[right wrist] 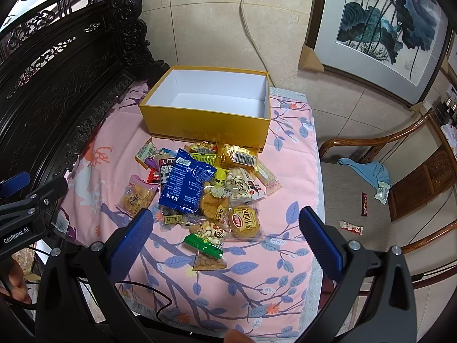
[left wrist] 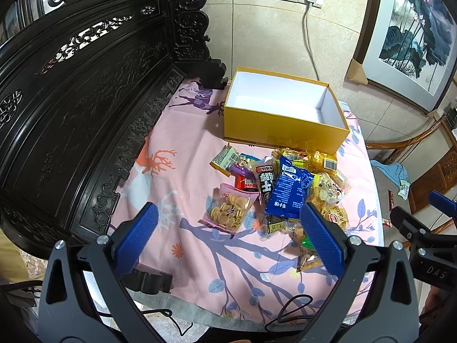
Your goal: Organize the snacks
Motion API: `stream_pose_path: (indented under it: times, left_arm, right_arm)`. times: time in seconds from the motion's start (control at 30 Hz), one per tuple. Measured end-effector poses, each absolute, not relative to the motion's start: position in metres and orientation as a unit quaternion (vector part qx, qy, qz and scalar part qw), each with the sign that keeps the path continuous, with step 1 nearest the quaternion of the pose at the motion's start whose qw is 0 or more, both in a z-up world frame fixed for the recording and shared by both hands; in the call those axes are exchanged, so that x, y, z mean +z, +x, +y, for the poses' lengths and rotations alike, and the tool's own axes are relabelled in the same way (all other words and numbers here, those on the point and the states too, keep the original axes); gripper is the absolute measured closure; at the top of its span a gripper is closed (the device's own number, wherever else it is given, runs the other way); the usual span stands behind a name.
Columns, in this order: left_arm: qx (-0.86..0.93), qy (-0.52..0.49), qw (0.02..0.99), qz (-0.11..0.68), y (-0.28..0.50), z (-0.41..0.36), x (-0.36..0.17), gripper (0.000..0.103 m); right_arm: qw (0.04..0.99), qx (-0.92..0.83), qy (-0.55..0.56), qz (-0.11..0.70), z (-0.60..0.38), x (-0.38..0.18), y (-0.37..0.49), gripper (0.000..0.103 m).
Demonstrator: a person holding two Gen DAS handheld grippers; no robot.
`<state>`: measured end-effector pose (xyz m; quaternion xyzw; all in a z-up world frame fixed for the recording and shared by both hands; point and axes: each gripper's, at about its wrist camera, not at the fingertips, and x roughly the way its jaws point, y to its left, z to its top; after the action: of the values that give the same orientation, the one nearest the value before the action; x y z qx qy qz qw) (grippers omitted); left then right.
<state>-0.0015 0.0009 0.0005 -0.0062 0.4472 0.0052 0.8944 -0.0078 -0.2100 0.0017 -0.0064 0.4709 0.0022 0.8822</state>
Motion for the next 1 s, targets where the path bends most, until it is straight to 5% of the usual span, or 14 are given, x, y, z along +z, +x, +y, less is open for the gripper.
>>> stream_pose_path:
  times: [1.0]
  left_arm:
    - [0.007,-0.004,0.893,0.449,-0.0006,-0.0001,-0.0002,0.002]
  right_arm:
    - [0.881,0.004,-0.006,0.474,-0.2106,-0.0017,-0.0050,0.001]
